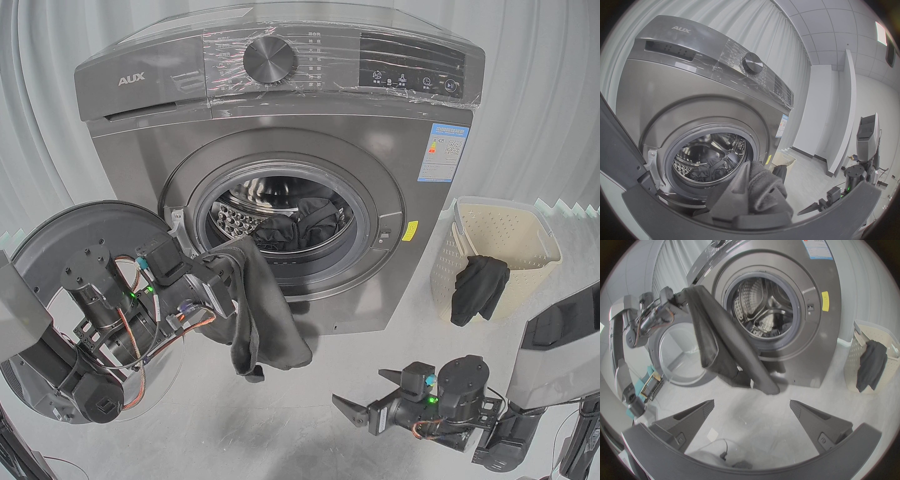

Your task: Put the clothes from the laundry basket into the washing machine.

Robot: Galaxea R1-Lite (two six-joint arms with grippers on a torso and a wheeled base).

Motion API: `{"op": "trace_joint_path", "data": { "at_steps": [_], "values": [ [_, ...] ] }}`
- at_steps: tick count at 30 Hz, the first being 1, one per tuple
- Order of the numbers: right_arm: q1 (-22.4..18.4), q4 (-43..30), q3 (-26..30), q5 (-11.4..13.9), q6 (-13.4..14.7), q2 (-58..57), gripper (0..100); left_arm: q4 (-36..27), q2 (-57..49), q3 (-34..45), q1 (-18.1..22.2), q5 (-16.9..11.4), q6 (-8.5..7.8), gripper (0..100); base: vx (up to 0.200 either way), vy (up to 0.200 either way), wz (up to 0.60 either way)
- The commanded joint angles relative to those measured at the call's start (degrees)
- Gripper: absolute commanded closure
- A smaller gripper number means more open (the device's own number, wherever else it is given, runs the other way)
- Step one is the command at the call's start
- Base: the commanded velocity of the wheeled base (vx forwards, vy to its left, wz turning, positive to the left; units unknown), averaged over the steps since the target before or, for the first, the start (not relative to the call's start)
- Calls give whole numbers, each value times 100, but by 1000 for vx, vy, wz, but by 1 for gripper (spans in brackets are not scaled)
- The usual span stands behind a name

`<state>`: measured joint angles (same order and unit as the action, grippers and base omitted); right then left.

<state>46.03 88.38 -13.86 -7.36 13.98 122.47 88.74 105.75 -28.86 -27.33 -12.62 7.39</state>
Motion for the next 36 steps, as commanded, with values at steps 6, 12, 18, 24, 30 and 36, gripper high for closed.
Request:
{"op": "trace_joint_path", "data": {
  "at_steps": [6, 12, 18, 24, 30, 36],
  "values": [
    [-376, 4, -1541, 165, -396, 717, 0, 3, 59, -138, -132, 5, -9, 100, 0, 0, 0],
    [-384, 4, -1901, 183, -598, 1051, 0, 3, 77, -173, -132, -4, -9, 100, 0, 0, 0],
    [-376, -5, -2305, 209, -713, 1412, 0, 3, 103, -182, -132, -4, -9, 100, 0, 0, 0],
    [-288, -5, -2657, 394, -827, 1693, 0, 3, 139, -199, -176, -4, -9, 100, 0, 0, 0],
    [-50, 4, -2771, 587, -818, 1640, 0, 3, 182, -208, -176, -4, -9, 100, 0, 0, 0],
    [134, 4, -2798, 613, -809, 1605, 0, 3, 244, -208, -176, 5, -18, 100, 0, 0, 0]
  ]
}}
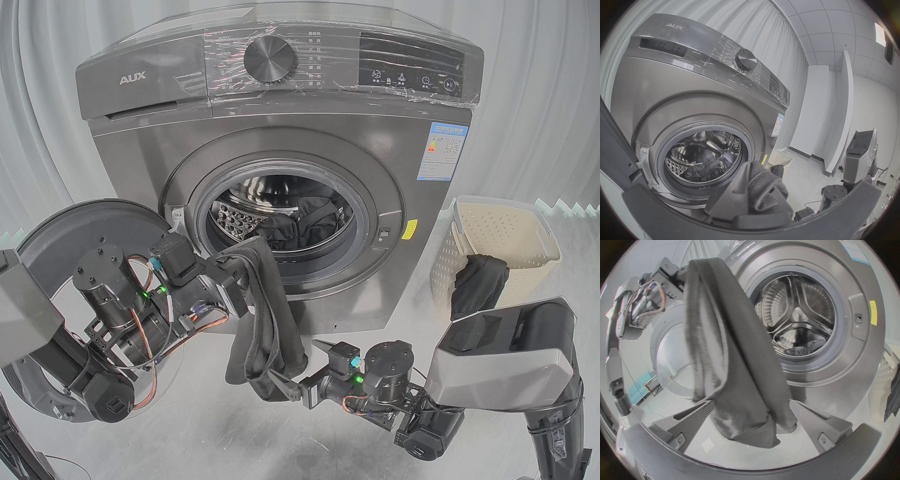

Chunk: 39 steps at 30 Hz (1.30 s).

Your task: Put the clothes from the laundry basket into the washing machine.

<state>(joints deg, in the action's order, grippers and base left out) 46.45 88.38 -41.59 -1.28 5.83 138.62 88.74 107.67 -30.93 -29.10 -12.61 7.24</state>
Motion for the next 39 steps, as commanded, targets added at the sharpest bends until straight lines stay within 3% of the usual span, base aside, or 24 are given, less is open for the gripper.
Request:
{"op": "trace_joint_path", "data": {
  "at_steps": [1, 14, 25, 31, 39],
  "values": [
    [145, 4, -77, 5, 6, -19, 0, 3, 88, -19, -8, 4, -3, 100, 0, 0, 0],
    [-215, -119, -1246, 5, -20, 605, 0, 12, 53, -89, -34, 65, 5, 100, 0, 0, 0],
    [-285, -67, -1369, -39, -20, 622, 0, 12, 26, -80, -34, 65, 5, 100, 0, 0, 0],
    [-215, -5, -1114, -48, 6, 385, 0, 12, 53, -71, 18, 65, 5, 100, 0, 0, 0],
    [-180, -5, -24, 84, 33, -125, 0, 12, 53, -80, 27, 74, 5, 100, 0, 0, 0]
  ]
}}
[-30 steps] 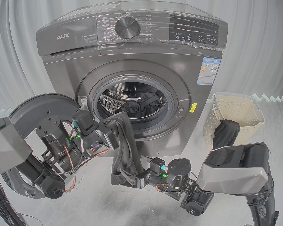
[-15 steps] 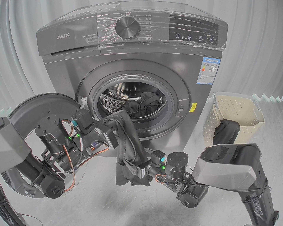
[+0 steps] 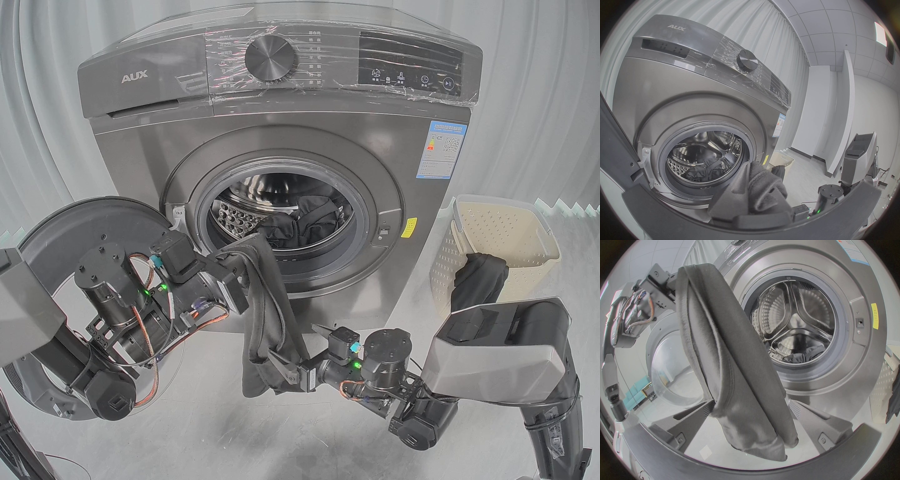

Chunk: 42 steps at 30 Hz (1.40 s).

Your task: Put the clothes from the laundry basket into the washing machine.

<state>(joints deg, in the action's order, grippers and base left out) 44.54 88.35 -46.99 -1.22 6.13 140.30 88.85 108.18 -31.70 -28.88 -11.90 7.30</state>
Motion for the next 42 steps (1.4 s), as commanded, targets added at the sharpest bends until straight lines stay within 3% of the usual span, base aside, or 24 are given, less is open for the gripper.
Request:
{"op": "trace_joint_path", "data": {
  "at_steps": [1, 11, 19, 26, 34, 42],
  "values": [
    [10, -2, 586, 122, 2, -275, 0, 1, 1, -3, -4, 3, -1, 100, 0, 0, 0],
    [-7, -2, 516, 210, -42, 68, 0, 1, -34, -3, 5, -6, -1, 100, 0, 0, 0],
    [-148, -2, -135, 201, -147, 586, 0, 1, -43, -3, -30, -6, -1, 100, 0, 0, 0],
    [-324, -221, -1242, 210, -174, 823, 0, 1, -95, 5, -48, -6, -1, 100, 0, 0, 0],
    [-253, -212, -1567, 368, -174, 1008, 0, 1, -183, -3, -56, -14, -1, 100, 0, 0, 0],
    [-218, -256, -1936, 271, -156, 1316, 0, 1, -218, 5, -56, -23, 17, 100, 0, 0, 0]
  ]
}}
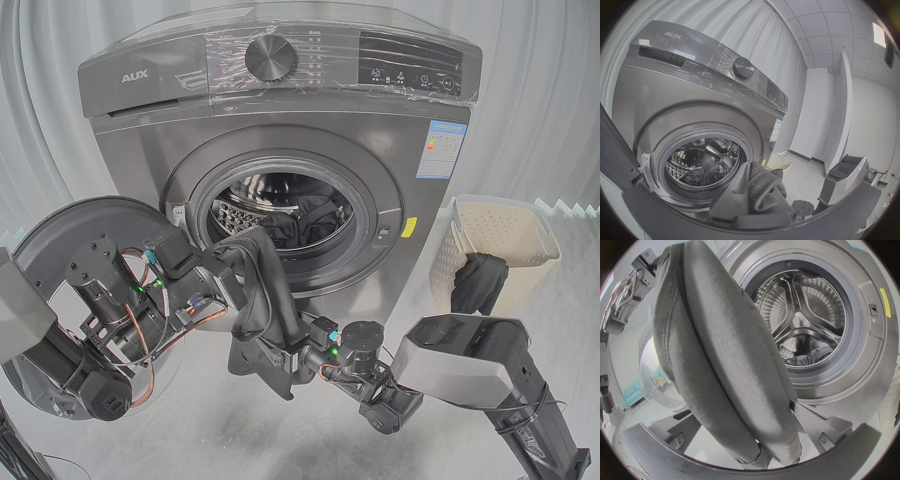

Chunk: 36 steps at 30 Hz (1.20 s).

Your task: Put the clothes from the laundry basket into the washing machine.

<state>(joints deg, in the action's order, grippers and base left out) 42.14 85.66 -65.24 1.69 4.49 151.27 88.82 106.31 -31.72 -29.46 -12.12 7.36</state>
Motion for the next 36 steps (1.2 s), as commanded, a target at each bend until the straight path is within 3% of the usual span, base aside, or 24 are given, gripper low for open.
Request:
{"op": "trace_joint_path", "data": {
  "at_steps": [1, 2, 3, 11, 17, 23, 29, 32, 34, 36],
  "values": [
    [22, 21, -111, -38, 17, 236, 0, 4, -32, 8, 2, -1, 20, 100, 0, 0, 0],
    [22, 38, -120, -90, 17, 236, 0, 4, -32, 8, 2, -1, 20, 100, 0, 0, 0],
    [22, 38, -111, -117, 17, 236, 100, 4, -23, 8, 2, 8, 20, 100, 0, 0, 0],
    [-75, 126, -6, -152, 88, 7, 100, 12, -23, 69, 72, -1, 37, 100, 0, 0, 0],
    [-277, 100, 223, -345, 158, -573, 100, 12, 21, 201, 248, 8, 20, 100, 0, 0, 0],
    [-417, 3, 363, -433, 149, -1241, 100, 4, 39, 843, 468, -63, -16, 100, 0, 0, 0],
    [-338, -32, 521, -539, 140, -1610, 100, 4, 223, 1467, 538, -397, 11, 100, 0, 0, 0],
    [-312, -41, 530, -626, 149, -1689, 100, 21, 566, 1678, 670, -520, -95, 100, 0, 0, 0],
    [-312, -41, 539, -626, 149, -1724, 100, 21, 812, 1757, 723, -511, -367, 100, 0, 0, 0],
    [-321, -41, 583, -626, 158, -1768, 100, 21, 935, 1792, 732, -511, -437, 100, 0, 0, 0]
  ]
}}
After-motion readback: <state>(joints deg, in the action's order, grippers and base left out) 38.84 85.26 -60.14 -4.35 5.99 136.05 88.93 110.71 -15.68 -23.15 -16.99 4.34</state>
